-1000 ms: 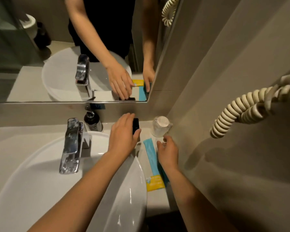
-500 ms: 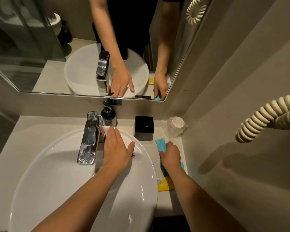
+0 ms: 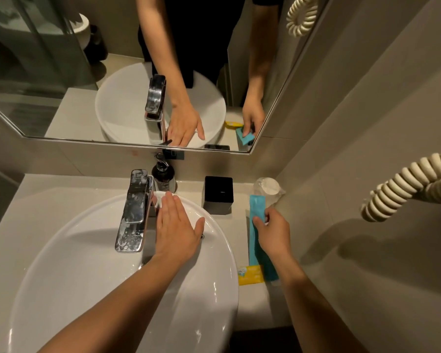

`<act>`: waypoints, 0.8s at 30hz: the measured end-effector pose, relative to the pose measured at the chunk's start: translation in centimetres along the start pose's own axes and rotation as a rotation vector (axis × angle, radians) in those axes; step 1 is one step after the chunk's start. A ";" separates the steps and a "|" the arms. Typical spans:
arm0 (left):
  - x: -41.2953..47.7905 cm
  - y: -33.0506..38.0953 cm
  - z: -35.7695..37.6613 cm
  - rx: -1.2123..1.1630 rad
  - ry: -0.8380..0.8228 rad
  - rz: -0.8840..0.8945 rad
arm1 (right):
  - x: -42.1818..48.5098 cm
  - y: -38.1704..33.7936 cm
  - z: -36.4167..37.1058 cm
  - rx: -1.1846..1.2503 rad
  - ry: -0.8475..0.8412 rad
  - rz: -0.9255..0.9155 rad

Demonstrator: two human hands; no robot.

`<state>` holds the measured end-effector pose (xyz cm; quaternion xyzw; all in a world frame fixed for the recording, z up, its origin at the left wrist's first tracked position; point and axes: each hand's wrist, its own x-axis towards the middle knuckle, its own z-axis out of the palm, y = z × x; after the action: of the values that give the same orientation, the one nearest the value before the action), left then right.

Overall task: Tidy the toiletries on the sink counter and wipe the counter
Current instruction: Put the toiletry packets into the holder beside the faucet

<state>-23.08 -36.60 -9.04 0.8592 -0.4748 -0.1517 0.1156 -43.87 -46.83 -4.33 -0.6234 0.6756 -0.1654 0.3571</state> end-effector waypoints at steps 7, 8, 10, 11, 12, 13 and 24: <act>0.0 0.2 0.0 -0.007 -0.015 0.004 | -1.9 -6.4 -5.1 0.285 0.152 -0.221; 0.0 0.2 0.0 -0.009 -0.012 0.004 | -1.9 -7.6 -5.5 0.318 0.163 -0.261; -0.1 0.2 -0.1 -0.011 -0.012 0.005 | -1.7 -10.1 -5.7 0.378 0.188 -0.351; -0.1 0.2 -0.1 -0.012 -0.012 0.005 | -1.5 -11.3 -5.6 0.409 0.197 -0.392; 0.0 0.2 -0.1 -0.012 -0.010 0.006 | -1.2 -12.3 -5.4 0.437 0.196 -0.422; 0.0 0.2 -0.1 -0.010 -0.009 0.006 | -0.9 -13.3 -5.1 0.457 0.187 -0.443; 0.2 0.3 0.3 0.010 0.007 0.008 | 2.9 -13.8 3.2 0.365 -0.016 -0.306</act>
<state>-23.38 -36.92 -9.22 0.8583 -0.4787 -0.1458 0.1133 -31.59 -51.19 1.86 -0.6449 0.5295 -0.3320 0.4399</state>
